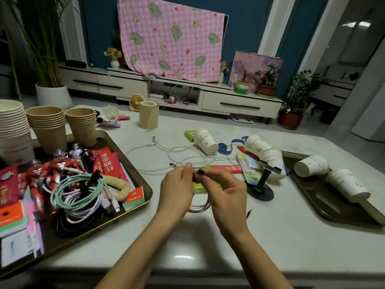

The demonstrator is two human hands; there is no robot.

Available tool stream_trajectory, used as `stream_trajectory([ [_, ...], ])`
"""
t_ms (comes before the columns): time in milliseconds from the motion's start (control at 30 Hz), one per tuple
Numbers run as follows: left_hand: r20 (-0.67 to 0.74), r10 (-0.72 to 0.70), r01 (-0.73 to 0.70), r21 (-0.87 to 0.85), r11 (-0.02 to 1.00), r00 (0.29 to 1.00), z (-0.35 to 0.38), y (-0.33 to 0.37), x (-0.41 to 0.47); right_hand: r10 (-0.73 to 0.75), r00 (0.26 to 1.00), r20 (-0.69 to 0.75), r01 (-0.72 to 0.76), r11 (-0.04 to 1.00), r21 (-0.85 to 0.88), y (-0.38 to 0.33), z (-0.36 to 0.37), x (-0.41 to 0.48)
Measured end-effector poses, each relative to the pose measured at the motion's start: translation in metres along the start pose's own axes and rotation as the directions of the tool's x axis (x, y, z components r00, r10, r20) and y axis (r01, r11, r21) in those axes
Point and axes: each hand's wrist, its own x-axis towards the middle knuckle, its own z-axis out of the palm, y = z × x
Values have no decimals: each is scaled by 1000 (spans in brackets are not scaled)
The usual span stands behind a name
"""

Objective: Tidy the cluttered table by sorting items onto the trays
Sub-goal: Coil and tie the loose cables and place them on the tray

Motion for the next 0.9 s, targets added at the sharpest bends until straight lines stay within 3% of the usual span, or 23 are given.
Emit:
stream_trajectory([
  [67,6,-46,46,-34,998,999,0,1,1,-86,994,75,93,990,-102,2,-1,-4],
  [267,39,-66,67,-30,997,997,-1,-2,-1,-13,975,223,39,993,-115,3,-12,-8],
  [500,68,-29,23,86,996,997,0,-1,-6,-72,967,244,128,966,-223,6,-21,1],
  [600,97,-44,31,131,991,994,-1,-1,-7,-151,941,302,264,887,-380,8,-23,3],
  [733,122,-26,-4,239,971,992,-3,4,-6,-374,809,453,583,609,-538,10,-22,7],
  [800,131,-13,-19,235,972,991,-6,9,-5,-424,760,492,649,519,-556,8,-19,10],
  [867,135,24,-53,216,975,991,-11,13,-3,-426,781,457,625,550,-554,5,-15,10],
  [900,136,52,-79,198,977,989,-12,15,-3,-399,822,407,569,617,-544,3,-13,10],
])
